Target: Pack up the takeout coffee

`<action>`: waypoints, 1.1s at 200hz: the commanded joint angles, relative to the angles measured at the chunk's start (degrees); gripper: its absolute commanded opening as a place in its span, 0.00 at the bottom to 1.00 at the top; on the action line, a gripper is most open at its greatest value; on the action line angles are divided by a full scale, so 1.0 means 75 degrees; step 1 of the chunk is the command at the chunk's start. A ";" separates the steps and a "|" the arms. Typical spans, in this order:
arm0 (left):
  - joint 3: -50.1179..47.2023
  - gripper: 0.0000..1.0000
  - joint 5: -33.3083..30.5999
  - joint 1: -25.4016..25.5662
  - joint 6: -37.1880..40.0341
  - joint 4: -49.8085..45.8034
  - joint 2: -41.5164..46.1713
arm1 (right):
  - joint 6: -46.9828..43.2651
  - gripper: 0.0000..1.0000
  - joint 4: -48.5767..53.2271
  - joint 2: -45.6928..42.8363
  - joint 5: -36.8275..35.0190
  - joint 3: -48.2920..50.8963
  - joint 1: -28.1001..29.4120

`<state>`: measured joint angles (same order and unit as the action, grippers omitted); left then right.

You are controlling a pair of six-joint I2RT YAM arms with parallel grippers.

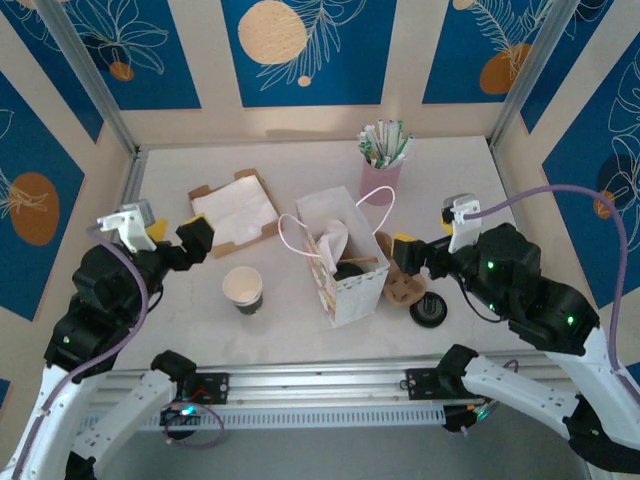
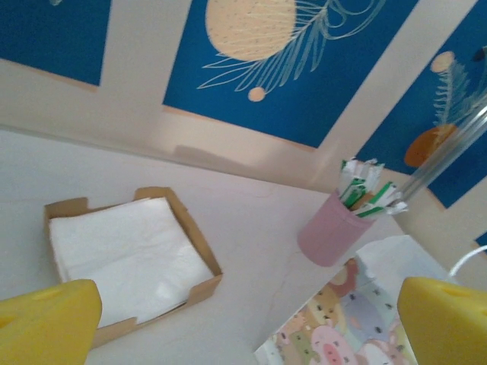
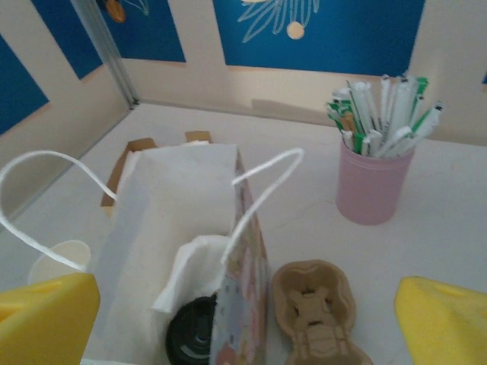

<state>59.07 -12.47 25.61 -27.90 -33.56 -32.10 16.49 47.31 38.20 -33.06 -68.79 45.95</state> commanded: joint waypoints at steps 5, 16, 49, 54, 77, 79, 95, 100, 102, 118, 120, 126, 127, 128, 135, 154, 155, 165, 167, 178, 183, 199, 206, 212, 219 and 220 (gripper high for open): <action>-0.0427 1.00 -0.0499 -0.0061 0.0179 -0.0278 0.0015 | -0.0053 0.99 -0.0382 -0.0343 -0.0486 0.0542 -0.0181; -0.0587 1.00 -0.0574 -0.0062 0.0232 -0.0209 -0.0058 | -0.0043 0.99 -0.0457 -0.0351 -0.0519 0.0739 -0.0342; -0.1117 1.00 -0.0961 -0.0062 0.0548 0.0380 -0.0509 | 0.0119 0.99 -0.0977 -0.0320 -0.0123 0.1369 -0.1448; -0.1172 1.00 -0.1072 -0.0062 0.0625 0.0493 -0.0649 | 0.0145 0.99 -0.1083 -0.0311 0.0101 0.1462 -0.1747; -0.1357 1.00 -0.1346 -0.0192 0.0859 0.0981 -0.1345 | 0.0432 0.99 -0.1516 -0.0231 0.1483 0.1810 -0.3468; -0.1374 1.00 -0.1351 -0.0215 0.0878 0.1020 -0.1404 | 0.0457 0.99 -0.1569 -0.0230 0.1620 0.1829 -0.3564; -0.1461 1.00 -0.1270 -0.0526 0.0969 0.1330 -0.1838 | 0.0679 0.99 -0.1893 -0.0132 0.2650 0.2045 -0.4849; -0.1502 1.00 -0.1184 -0.0658 0.1013 0.1440 -0.1946 | 0.0738 0.99 -0.2007 -0.0102 0.2920 0.2113 -0.5180; -0.1524 1.00 -0.1156 -0.0706 0.1028 0.1495 -0.1991 | 0.0750 0.99 -0.2063 -0.0092 0.3031 0.2149 -0.5313; -0.1819 1.00 -0.1101 -0.1094 0.1143 0.1914 -0.2205 | 0.0901 0.99 -0.2653 -0.0033 0.3738 0.2553 -0.6252; -0.1864 1.00 -0.1094 -0.1144 0.1166 0.1983 -0.2216 | 0.0920 0.99 -0.2746 -0.0031 0.3810 0.2614 -0.6334; -0.2033 1.00 -0.1079 -0.1281 0.1236 0.2178 -0.2244 | 0.0982 0.99 -0.3036 -0.0019 0.3982 0.2838 -0.6639; -0.2048 1.00 -0.1079 -0.1305 0.1242 0.2219 -0.2246 | 0.0991 0.99 -0.3090 -0.0013 0.4002 0.2870 -0.6676; -0.2079 1.00 -0.1079 -0.1334 0.1250 0.2251 -0.2247 | 0.1002 0.99 -0.3146 -0.0004 0.4017 0.2910 -0.6718; -0.2308 1.00 -0.1119 -0.1478 0.1329 0.2480 -0.2248 | 0.1096 0.99 -0.3533 -0.0001 0.4067 0.3193 -0.6942; -0.2997 1.00 -0.1058 -0.1847 0.1653 0.3322 -0.2245 | 0.1204 0.99 -0.4796 0.0033 0.3892 0.4095 -0.7282; -0.3034 1.00 -0.1063 -0.1875 0.1661 0.3365 -0.2246 | 0.1196 0.99 -0.4867 0.0031 0.3875 0.4138 -0.7290; -0.3375 1.00 -0.1035 -0.2063 0.1842 0.3827 -0.2333 | 0.1157 0.99 -0.5492 0.0091 0.3597 0.4566 -0.7331; -0.3446 1.00 -0.1016 -0.2104 0.1865 0.3915 -0.2351 | 0.1148 0.99 -0.5621 0.0106 0.3534 0.4661 -0.7336; -0.3739 1.00 -0.0763 -0.2351 0.2033 0.4333 -0.2471 | 0.1133 0.99 -0.6238 0.0192 0.3258 0.5087 -0.7334; -0.3866 1.00 -0.0634 -0.2444 0.2147 0.4520 -0.2546 | 0.1121 0.99 -0.6483 0.0247 0.3148 0.5262 -0.7334; -0.4169 1.00 -0.0647 -0.2599 0.2339 0.4944 -0.2788 | 0.1126 0.99 -0.7229 0.0555 0.2843 0.5745 -0.7334; -0.4243 1.00 -0.0734 -0.2655 0.2376 0.5086 -0.2917 | 0.1106 0.99 -0.7524 0.0715 0.2714 0.5937 -0.7334; -0.4324 1.00 -0.0741 -0.2729 0.2441 0.5212 -0.3034 | 0.1045 0.99 -0.7849 0.0850 0.2662 0.6126 -0.7331; -0.4400 1.00 -0.0686 -0.2789 0.2519 0.5400 -0.3201 | 0.1042 0.99 -0.8105 0.1013 0.2538 0.6292 -0.7327; -0.4403 1.00 -0.0690 -0.2797 0.2522 0.5412 -0.3223 | 0.1039 0.99 -0.8144 0.1042 0.2512 0.6315 -0.7331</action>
<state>27.77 -18.57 6.46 -12.71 -1.74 -53.82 24.12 0.43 43.31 -9.89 -24.93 -8.82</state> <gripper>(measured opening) 0.999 0.993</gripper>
